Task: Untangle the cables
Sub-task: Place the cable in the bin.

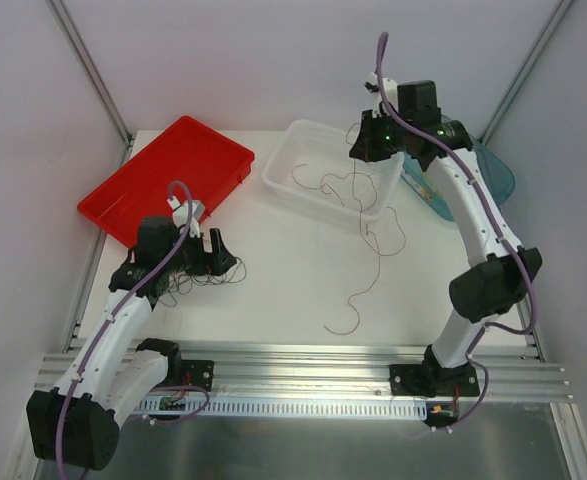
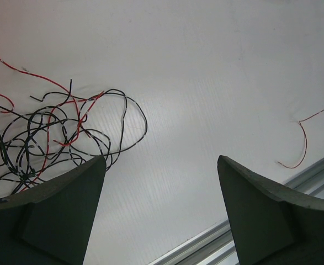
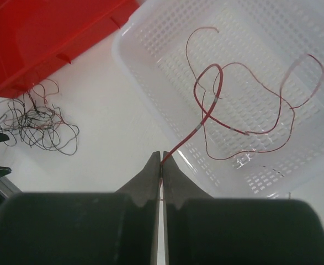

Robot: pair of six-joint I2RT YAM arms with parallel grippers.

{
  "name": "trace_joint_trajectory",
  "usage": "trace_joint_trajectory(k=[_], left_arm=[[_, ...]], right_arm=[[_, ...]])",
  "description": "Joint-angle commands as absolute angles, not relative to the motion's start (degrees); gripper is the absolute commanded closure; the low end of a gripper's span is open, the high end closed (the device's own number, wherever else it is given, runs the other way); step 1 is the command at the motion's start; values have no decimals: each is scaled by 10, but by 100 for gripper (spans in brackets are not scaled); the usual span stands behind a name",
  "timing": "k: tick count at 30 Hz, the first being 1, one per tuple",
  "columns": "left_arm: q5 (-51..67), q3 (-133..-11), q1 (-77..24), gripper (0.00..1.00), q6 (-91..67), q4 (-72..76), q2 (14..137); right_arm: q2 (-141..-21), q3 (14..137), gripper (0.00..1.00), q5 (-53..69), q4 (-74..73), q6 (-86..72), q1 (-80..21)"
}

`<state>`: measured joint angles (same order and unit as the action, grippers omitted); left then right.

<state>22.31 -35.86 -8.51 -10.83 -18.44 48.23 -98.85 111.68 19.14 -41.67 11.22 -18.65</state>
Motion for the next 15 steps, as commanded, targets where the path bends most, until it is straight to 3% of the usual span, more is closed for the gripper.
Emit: trace_joint_trajectory(k=[1, 5, 6, 7, 10, 15], left_arm=[[234, -364, -79, 17, -95, -179, 484], [236, -365, -79, 17, -95, -180, 490], [239, -366, -78, 17, -95, -180, 493], [240, -366, -79, 17, -95, -180, 494], [243, -366, -79, 17, -95, -179, 493], [241, -366, -79, 17, -96, -180, 490]], right_arm=[[-1019, 1110, 99, 231, -378, 140, -200], [-1074, 1096, 96, 208, -365, 134, -199], [-1096, 1095, 91, 199, -366, 131, -200], [-1103, 1095, 74, 180, -367, 124, -199], [-1090, 1077, 55, 176, -366, 109, -201], [-971, 938, 37, 111, -310, 87, -209]])
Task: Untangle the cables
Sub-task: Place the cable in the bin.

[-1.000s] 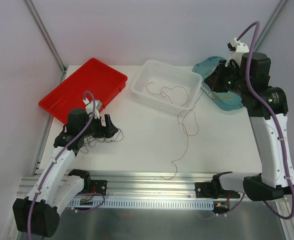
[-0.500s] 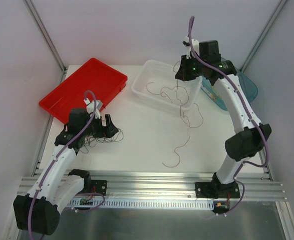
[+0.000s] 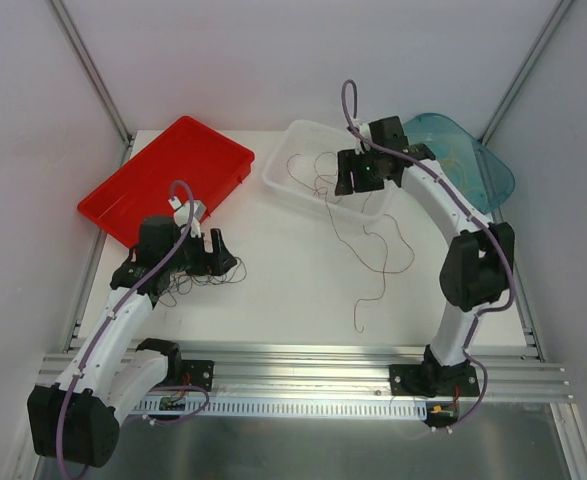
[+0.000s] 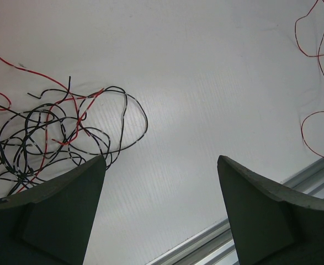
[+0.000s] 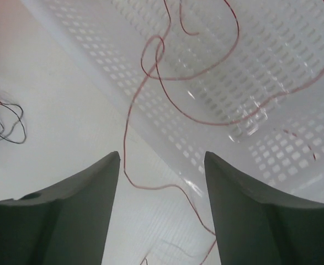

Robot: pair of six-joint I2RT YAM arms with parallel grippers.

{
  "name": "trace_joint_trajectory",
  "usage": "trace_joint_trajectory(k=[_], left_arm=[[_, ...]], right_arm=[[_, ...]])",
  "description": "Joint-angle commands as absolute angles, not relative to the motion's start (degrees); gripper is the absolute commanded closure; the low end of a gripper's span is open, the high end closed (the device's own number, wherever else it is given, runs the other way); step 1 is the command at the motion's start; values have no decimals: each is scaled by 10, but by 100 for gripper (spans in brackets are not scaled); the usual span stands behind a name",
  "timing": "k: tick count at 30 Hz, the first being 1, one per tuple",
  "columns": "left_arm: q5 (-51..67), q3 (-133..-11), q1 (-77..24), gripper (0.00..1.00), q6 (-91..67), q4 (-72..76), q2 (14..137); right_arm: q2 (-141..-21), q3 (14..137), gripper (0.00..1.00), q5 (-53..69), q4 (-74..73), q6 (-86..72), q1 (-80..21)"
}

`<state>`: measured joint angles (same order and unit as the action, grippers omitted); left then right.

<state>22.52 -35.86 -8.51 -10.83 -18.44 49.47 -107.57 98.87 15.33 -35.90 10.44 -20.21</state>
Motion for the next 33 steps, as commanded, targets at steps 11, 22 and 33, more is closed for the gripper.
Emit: trace_joint_trajectory(k=[11, 22, 33], left_arm=[[247, -365, -79, 17, -98, -178, 489], [243, -364, -79, 16, -99, -178, 491], [235, -361, -79, 12, -99, -178, 485]], right_arm=[[-732, 644, 24, -51, -374, -54, -207], [-613, 335, 27, -22, -236, -351, -233], [-628, 286, 70, -67, -207, -396, -248]])
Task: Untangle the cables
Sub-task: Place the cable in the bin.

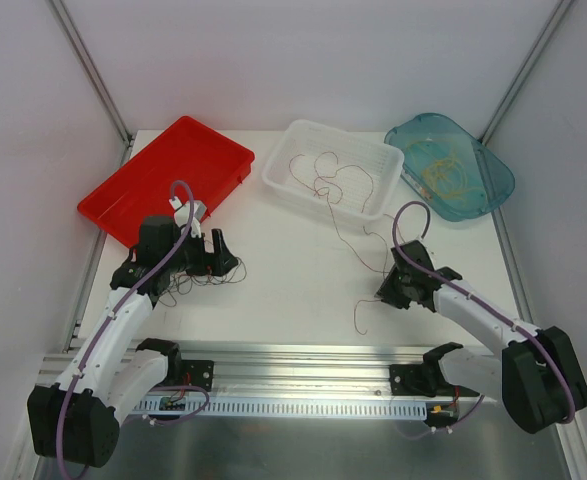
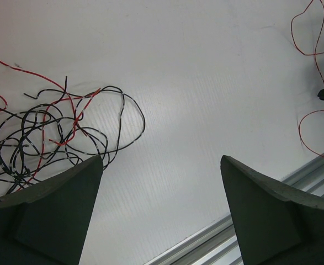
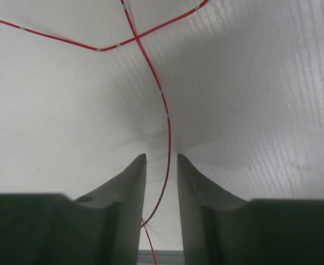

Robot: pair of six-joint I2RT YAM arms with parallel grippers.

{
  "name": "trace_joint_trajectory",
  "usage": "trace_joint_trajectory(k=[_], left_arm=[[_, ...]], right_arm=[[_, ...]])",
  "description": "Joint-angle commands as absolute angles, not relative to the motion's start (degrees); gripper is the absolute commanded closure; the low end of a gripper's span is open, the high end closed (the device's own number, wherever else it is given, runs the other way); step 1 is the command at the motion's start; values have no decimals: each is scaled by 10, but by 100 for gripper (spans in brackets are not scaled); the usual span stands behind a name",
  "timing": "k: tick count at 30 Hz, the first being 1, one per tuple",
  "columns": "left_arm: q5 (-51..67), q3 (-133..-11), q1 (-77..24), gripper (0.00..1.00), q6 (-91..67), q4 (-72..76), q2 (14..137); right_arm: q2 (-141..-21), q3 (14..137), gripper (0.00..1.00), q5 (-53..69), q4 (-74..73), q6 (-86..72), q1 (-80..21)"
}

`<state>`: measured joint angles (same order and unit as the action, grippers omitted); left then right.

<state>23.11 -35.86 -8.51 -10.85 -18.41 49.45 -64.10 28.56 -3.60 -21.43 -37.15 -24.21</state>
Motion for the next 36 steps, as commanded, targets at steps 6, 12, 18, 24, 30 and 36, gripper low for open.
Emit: trace_joint_trajectory(k=[6, 12, 18, 24, 30, 36], left_arm=[[226, -362, -79, 5, -100, -178, 478], [219, -361, -79, 1, -100, -178, 473], [214, -361, -79, 1, -99, -178, 470], [207, -361, -79, 1, -99, -179, 468], [205, -359, -79, 1, -99, -178, 471], [207, -361, -79, 1, -98, -178, 477]], right_arm=[[-556, 379, 99, -112, -319, -316, -250], [-540, 578, 99, -155, -416, -201, -251], [-620, 832, 99, -127, -458, -50, -250], [-709, 1029, 99, -40, -404, 31, -250], [-793, 1159, 99, -12, -289, 81, -251], [-857, 1263, 99, -18, -197, 113, -250]])
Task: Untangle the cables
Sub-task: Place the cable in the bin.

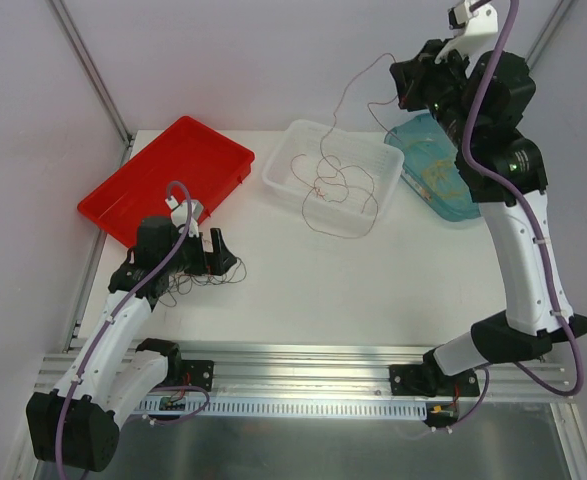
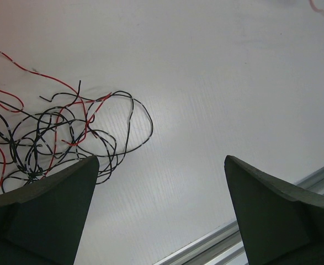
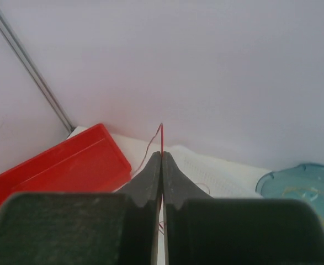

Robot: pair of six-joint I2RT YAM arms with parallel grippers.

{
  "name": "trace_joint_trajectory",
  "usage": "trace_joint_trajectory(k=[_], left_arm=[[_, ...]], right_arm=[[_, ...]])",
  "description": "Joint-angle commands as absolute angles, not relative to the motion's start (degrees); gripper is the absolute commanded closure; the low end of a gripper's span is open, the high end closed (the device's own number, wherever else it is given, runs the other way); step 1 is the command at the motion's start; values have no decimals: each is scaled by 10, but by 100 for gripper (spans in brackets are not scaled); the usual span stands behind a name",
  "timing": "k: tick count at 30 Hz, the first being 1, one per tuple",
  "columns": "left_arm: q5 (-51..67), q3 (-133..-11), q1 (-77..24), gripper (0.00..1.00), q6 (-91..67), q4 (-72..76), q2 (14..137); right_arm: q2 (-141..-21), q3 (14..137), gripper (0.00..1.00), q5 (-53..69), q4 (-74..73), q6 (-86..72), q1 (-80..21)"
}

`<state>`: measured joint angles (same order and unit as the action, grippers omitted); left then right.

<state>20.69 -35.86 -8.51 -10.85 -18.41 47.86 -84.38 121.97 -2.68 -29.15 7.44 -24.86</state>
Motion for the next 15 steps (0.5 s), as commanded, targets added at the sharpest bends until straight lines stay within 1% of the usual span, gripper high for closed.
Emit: trace_joint_trajectory(k=[1, 3, 8, 15], left_arm=[[206, -361, -79, 1, -98, -178, 478], [206, -361, -79, 1, -98, -178, 480], [208, -363, -79, 1, -98, -179, 487], [208, -363, -79, 1, -98, -178, 489]], right_arm=[[-865, 1261, 99, -20, -178, 126, -250], [-877, 1262, 99, -22, -137, 141, -245], [-930, 1240, 99, -5, -122, 156, -226], [-981, 1096, 99, -5, -106, 148, -214]])
